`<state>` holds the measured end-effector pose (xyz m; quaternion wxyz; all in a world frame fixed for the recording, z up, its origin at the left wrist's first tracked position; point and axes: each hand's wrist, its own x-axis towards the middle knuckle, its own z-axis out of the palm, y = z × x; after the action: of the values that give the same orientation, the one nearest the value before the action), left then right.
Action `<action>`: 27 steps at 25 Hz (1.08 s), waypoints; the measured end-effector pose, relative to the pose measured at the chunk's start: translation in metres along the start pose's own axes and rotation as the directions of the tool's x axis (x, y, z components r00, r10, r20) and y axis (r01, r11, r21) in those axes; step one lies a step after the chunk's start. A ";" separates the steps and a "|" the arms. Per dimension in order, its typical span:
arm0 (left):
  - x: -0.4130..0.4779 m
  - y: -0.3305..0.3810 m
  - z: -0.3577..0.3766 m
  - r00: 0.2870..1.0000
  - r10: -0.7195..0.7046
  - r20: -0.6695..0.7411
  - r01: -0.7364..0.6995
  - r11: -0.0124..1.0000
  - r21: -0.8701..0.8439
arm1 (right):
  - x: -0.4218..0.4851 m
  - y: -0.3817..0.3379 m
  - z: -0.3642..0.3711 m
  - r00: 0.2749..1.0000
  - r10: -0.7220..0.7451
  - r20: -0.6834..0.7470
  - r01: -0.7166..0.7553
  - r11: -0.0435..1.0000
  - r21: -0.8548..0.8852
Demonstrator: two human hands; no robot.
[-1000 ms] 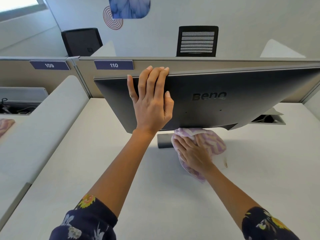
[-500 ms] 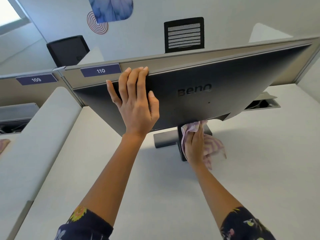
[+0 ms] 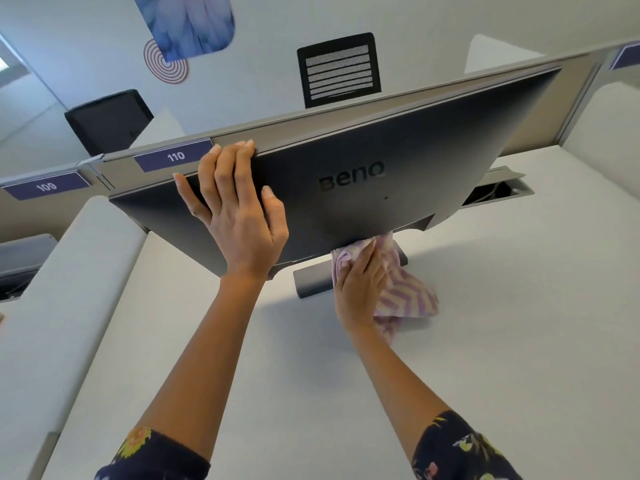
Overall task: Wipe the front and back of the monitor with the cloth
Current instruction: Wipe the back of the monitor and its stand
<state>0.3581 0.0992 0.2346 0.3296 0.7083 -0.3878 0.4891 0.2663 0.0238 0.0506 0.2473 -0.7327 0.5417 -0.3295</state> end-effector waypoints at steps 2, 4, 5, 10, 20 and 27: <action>0.000 0.000 0.000 1.000 0.004 0.001 -0.004 1.000 0.002 | -0.017 0.018 0.003 1.000 -0.008 0.004 0.008 0.999 -0.045; -0.001 0.001 -0.001 1.000 0.002 0.007 -0.002 1.000 0.003 | -0.036 0.044 0.003 0.999 -0.028 0.023 0.029 0.997 -0.068; 0.000 0.001 -0.001 1.000 0.000 0.008 -0.001 1.000 0.004 | -0.037 0.052 0.005 0.998 -0.036 0.041 0.041 0.993 -0.111; 0.001 0.001 0.000 1.000 -0.006 0.006 0.005 1.000 0.013 | 0.008 -0.012 0.001 0.998 0.051 0.044 -0.053 0.997 0.057; 0.001 0.002 -0.002 1.000 -0.006 0.014 0.006 1.000 0.018 | -0.001 0.030 0.003 0.992 -0.026 0.122 0.034 0.998 -0.056; 0.000 0.002 -0.004 1.000 -0.003 0.017 0.002 1.000 0.028 | -0.002 0.021 0.001 0.996 -0.081 0.023 0.080 0.995 0.052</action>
<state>0.3542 0.1015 0.2361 0.3172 0.7174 -0.3828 0.4881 0.2531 0.0197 0.0345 0.2595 -0.7515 0.4999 -0.3436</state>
